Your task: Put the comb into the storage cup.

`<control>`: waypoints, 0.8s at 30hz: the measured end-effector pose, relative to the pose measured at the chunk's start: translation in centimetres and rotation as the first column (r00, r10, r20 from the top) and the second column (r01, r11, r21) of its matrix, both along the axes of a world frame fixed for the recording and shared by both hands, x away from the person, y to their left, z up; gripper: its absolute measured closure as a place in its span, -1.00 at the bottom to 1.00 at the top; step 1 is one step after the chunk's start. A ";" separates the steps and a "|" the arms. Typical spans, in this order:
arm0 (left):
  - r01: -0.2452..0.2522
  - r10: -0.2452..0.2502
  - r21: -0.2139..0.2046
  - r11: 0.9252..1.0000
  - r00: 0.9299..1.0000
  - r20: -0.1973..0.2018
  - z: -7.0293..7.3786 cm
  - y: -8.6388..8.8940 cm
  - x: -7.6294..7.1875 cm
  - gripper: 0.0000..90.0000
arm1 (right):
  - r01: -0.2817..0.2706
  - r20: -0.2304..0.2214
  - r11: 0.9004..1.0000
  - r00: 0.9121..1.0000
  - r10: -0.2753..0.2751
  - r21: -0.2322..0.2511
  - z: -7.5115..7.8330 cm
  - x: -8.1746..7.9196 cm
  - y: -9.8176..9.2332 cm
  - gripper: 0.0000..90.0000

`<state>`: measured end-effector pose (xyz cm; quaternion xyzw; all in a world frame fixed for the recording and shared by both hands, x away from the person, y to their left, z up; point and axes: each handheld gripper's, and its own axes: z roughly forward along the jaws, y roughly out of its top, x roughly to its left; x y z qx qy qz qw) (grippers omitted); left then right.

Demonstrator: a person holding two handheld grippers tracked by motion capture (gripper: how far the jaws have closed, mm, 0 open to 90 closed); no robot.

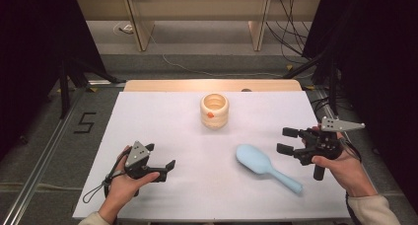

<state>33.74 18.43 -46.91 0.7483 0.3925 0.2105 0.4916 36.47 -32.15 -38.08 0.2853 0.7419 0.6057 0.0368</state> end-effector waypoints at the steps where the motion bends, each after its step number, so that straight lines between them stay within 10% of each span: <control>1: -0.001 0.001 -0.001 1.000 1.000 0.000 0.0 0.0 0.0 -0.92 | 0.016 0.024 1.000 1.000 -0.017 0.007 0.1 0.0 -0.1 -0.53; 8: 0.000 0.000 0.004 1.000 1.000 0.002 0.0 0.0 0.0 -0.93 | 0.145 0.113 0.988 0.984 -0.137 -0.059 0.5 0.1 -0.2 -0.71; 17: -0.005 0.005 0.011 1.000 1.000 0.002 0.0 0.1 0.1 -0.94 | 0.136 0.127 0.955 0.986 -0.105 -0.264 0.2 0.5 0.0 -0.99; 21: -0.007 0.007 0.015 1.000 1.000 0.004 0.0 0.1 0.1 -0.95 | 0.109 0.093 0.919 0.993 -0.079 -0.378 -0.1 0.8 0.3 -0.99; 24: -0.008 0.008 0.014 1.000 1.000 0.004 0.0 0.1 0.2 -0.95 | 0.097 0.069 0.874 0.995 -0.073 -0.477 -0.7 1.0 0.7 -0.99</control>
